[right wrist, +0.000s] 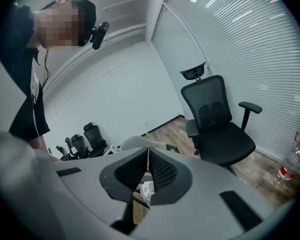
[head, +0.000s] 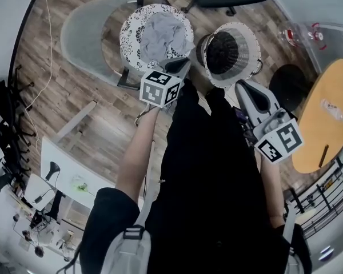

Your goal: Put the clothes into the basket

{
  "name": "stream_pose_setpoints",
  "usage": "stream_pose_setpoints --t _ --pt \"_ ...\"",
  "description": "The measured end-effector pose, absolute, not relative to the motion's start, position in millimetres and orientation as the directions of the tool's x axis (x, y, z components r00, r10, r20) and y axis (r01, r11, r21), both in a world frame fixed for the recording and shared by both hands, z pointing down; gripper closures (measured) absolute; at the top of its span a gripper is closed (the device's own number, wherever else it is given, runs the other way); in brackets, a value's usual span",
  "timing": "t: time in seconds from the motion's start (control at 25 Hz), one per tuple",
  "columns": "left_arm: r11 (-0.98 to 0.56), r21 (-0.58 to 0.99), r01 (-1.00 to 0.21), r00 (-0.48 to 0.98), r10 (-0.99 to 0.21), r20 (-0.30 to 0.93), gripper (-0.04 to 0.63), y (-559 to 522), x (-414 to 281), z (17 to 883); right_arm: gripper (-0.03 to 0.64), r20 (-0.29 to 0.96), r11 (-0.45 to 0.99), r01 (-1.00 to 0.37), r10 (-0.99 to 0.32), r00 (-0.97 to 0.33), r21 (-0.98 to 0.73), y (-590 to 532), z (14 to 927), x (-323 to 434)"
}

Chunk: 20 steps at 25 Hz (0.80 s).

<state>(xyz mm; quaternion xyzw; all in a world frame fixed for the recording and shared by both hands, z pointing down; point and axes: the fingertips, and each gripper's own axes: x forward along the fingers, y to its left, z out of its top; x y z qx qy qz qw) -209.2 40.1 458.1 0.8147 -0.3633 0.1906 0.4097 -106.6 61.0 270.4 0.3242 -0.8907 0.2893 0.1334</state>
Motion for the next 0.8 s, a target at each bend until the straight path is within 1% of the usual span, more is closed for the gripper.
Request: stream_pose_setpoints --t 0.2,0.4,0.56,0.8 --pt "-0.352 0.531 -0.771 0.637 -0.436 0.635 0.584 38 -233 499 0.598 0.475 0.61 -0.661 -0.468 -0.745 -0.437 67 288 -110" --pt "-0.311 0.502 -0.807 0.59 -0.417 0.691 0.581 36 -259 545 0.598 0.513 0.586 -0.669 -0.44 -0.737 -0.459 71 305 -114" --pt "-0.257 0.52 -0.814 0.58 -0.395 0.713 0.574 37 -270 583 0.598 0.53 0.578 -0.67 -0.423 -0.734 -0.466 74 315 -119" --pt "-0.209 0.497 -0.842 0.538 -0.374 0.755 0.521 32 -286 623 0.598 0.567 0.563 -0.68 -0.398 -0.721 -0.469 79 328 -115"
